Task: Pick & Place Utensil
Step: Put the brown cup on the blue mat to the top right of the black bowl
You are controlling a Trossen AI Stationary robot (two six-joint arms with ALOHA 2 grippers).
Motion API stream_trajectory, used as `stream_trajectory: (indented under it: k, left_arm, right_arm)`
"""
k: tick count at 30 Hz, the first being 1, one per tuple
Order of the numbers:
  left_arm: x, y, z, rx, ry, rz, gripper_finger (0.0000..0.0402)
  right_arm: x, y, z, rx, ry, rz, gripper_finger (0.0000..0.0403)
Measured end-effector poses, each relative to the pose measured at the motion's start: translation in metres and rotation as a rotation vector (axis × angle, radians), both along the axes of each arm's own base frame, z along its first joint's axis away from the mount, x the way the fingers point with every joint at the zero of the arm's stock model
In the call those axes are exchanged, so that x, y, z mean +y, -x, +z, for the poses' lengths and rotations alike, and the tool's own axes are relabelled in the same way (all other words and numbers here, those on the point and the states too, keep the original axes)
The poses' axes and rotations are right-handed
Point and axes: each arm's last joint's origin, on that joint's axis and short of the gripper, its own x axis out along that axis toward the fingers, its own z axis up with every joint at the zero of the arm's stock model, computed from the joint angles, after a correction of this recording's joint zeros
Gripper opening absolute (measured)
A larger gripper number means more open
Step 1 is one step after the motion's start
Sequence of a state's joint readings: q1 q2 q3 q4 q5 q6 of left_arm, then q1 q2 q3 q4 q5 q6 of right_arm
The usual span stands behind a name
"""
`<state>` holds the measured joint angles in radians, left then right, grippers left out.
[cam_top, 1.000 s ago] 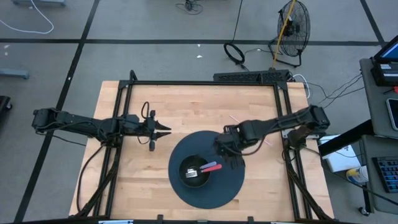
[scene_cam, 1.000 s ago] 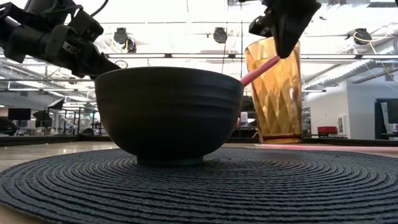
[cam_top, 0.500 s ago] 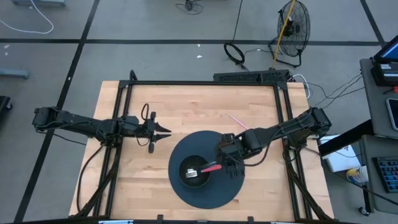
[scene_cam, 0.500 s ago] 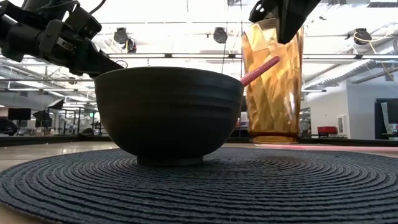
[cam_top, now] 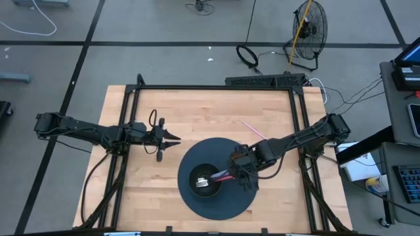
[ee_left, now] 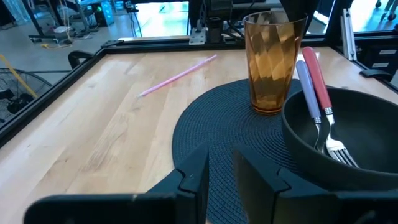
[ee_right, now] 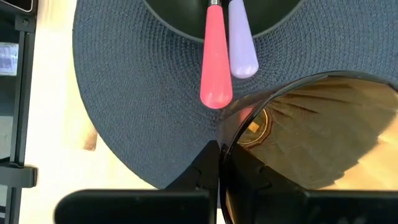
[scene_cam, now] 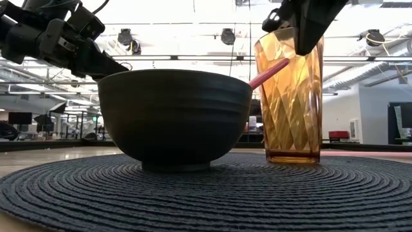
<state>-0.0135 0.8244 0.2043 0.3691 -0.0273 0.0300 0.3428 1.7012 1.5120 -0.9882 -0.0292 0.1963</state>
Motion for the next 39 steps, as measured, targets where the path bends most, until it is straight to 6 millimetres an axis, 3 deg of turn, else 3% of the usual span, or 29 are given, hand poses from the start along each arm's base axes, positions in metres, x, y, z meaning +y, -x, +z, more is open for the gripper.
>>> stream_trajectory:
  k: [25,39]
  left_arm:
    - [0.0001,0.0000,0.0000,0.000,0.001,0.002,0.0076]
    - [0.0001,0.0000,0.0000,0.000,0.007,0.002,0.0076]
  right_arm:
    - [0.0028,0.0006,-0.0009,0.015,-0.027,-0.016,0.0008]
    - [0.0027,-0.0006,-0.0020,0.017,-0.045,-0.039,0.0071]
